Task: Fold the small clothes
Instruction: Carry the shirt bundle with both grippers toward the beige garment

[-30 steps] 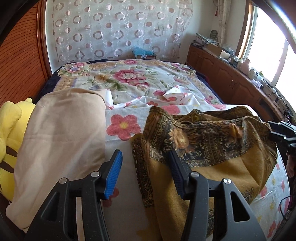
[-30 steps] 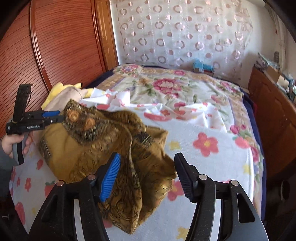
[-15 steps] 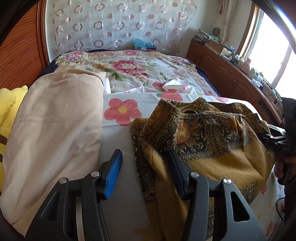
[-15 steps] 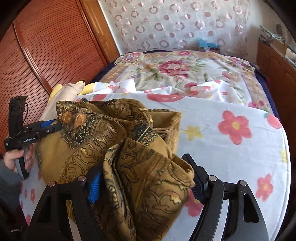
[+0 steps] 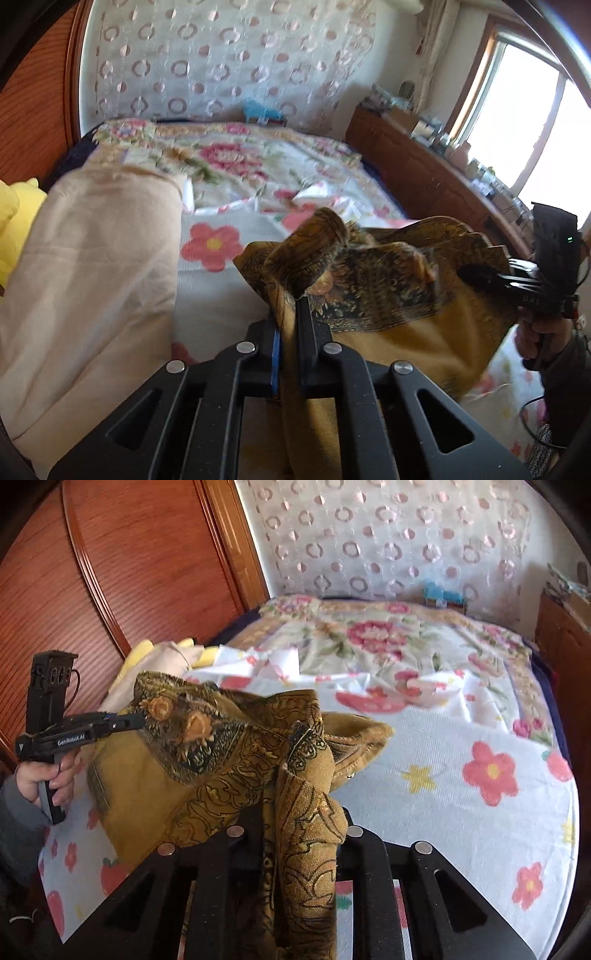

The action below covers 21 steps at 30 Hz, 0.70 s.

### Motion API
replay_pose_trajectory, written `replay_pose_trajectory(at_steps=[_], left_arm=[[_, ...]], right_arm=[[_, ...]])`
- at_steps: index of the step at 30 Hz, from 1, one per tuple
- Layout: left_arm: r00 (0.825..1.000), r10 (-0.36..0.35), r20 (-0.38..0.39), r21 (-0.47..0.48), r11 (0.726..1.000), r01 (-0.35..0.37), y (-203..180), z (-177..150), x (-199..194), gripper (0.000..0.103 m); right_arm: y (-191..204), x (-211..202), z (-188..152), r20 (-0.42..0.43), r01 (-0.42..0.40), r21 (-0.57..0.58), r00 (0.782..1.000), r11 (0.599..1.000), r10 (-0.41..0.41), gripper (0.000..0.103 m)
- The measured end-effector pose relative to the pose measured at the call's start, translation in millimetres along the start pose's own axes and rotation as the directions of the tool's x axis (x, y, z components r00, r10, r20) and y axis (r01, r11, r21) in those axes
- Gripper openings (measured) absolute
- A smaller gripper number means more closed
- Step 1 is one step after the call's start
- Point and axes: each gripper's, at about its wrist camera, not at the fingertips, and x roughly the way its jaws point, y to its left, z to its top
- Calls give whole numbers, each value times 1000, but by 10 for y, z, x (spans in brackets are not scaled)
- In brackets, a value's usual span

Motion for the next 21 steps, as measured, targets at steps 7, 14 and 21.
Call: replay_pose_trajectory(at_steps=[7,14,21], left_arm=[[983,25,180,-34,999,-19,40,-35,-744,7],[948,162,275,-146,981,-126,489,-158,-1116,7],[907,307,288,-288,931,-223,889,-467,-1155,7]], right_arm=[[329,-313,219,132,-8,-98,991,995,21,18],[895,-122,827,156,-42,-289,984,956,90,18],[1540,479,1521,102,-47,-509,988,860,114,18]])
